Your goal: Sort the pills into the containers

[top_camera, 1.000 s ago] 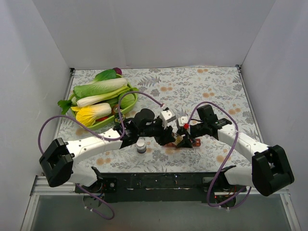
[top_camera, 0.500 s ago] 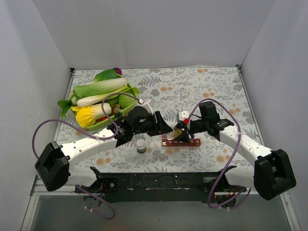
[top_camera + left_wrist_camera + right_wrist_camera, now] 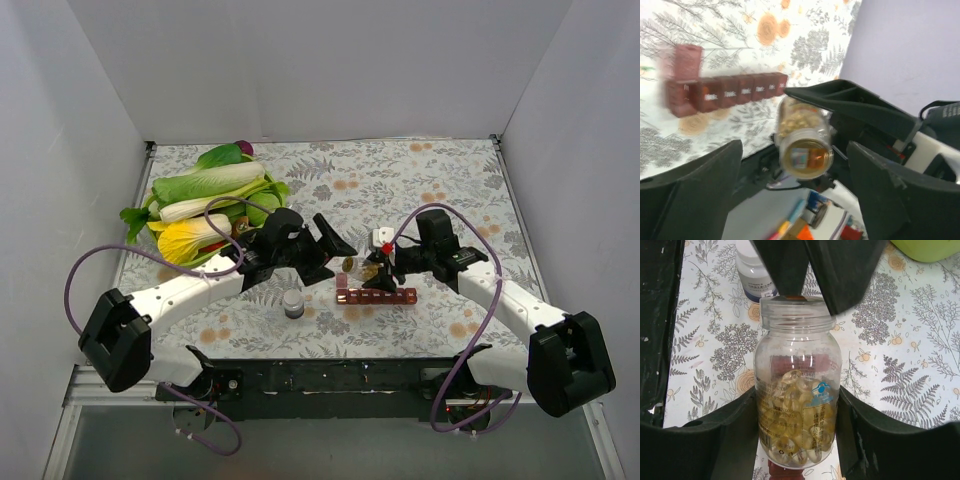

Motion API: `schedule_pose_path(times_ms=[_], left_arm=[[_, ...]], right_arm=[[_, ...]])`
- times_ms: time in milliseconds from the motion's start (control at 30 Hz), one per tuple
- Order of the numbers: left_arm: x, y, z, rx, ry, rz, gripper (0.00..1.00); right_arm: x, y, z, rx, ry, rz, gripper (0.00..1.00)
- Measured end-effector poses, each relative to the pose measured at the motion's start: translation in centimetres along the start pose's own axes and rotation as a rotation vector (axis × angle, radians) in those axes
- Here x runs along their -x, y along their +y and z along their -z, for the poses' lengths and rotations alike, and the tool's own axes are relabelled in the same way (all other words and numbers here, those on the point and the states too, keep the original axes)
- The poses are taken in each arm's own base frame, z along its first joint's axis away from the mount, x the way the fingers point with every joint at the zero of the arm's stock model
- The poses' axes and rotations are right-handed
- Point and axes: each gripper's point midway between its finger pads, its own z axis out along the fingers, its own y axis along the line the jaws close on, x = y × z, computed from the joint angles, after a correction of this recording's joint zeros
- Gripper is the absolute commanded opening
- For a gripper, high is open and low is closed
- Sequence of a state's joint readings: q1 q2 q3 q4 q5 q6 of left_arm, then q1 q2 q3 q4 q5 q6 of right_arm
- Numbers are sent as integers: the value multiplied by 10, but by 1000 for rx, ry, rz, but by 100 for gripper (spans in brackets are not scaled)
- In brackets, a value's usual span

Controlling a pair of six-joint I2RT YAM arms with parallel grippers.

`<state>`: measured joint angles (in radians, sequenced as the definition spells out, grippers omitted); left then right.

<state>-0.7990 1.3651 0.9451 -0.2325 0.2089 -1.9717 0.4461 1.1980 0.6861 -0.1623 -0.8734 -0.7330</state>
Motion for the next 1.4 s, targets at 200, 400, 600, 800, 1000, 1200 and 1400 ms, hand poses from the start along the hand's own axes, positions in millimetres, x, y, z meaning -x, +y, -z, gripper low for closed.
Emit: schedule_pose_path(times_ms=[200,400,600,800,1000,1200,1400], left_arm=[[15,3,22,-73,-38,-40,98],[0,-7,53,-229,-6,-463,98],[-17,-6,88,-426,-40,-1107,98],[-17,3,86,-474,-73,-1443,98],[-28,9,68,-491,-9,-1646,98],[-42,11,38,-478,93,-1826,98],[-40,22,20,-435,136,-1888,92]], right_arm=[[-1,0,3,-1,-4,-11,1],[0,5,3,23,-16,-10,1],[-1,17,3,78,-28,8,1],[-3,26,4,118,-34,29,1],[-5,31,5,141,-33,41,1],[-7,33,4,152,-34,53,1],[-7,35,5,159,-38,58,1]])
